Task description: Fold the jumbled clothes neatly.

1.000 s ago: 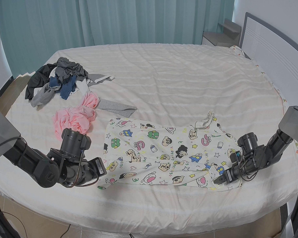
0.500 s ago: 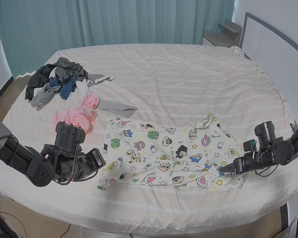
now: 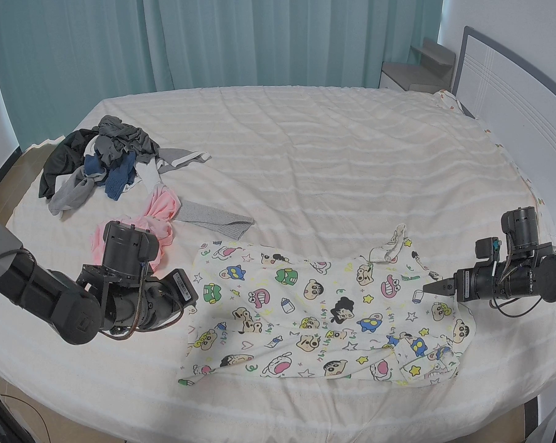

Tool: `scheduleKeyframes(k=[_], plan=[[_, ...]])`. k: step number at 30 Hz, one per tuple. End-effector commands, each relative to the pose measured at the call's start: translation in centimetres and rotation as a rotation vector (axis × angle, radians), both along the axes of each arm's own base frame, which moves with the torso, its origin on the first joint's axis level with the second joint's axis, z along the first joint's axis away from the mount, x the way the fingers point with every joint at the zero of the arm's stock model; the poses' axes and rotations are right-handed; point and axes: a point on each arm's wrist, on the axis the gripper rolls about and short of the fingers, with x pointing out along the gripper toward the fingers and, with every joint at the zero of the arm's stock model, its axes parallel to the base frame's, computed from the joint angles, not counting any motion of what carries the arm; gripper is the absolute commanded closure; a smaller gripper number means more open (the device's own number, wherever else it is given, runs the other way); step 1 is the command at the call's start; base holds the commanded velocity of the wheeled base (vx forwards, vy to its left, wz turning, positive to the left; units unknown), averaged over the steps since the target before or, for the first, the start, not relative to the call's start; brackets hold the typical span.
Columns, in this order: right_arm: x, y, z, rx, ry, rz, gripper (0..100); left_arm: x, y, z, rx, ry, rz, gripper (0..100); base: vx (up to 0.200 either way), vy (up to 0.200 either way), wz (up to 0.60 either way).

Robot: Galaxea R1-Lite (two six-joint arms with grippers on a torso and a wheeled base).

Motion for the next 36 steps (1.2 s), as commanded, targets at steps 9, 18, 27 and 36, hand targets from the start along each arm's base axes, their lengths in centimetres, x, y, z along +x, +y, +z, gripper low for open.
scheduleKeyframes(k=[9, 18, 27, 36], plan=[[0.1, -0.8, 0.3, 0.025, -0.009, -0.008, 0, 6.1, 0.6, -1.5, 0.016, 0.009, 0.07, 100, 0.0, 0.0, 0.0], [-0.2, -1.0, 0.0, 0.046, 0.012, -0.03, 0, 9.2, 2.6, -2.9, -0.026, 0.12, 0.066, 100, 0.0, 0.0, 0.0], [-0.4, -1.8, -0.2, 0.05, 0.02, -0.057, 0, 10.9, 4.8, -4.1, -0.097, 0.136, 0.059, 0, 0.0, 0.0, 0.0], [-0.9, -3.0, -0.4, 0.077, -0.01, -0.071, 0, 11.9, 4.3, -6.6, -0.159, 0.107, -0.03, 0, 0.0, 0.0, 0.0]])
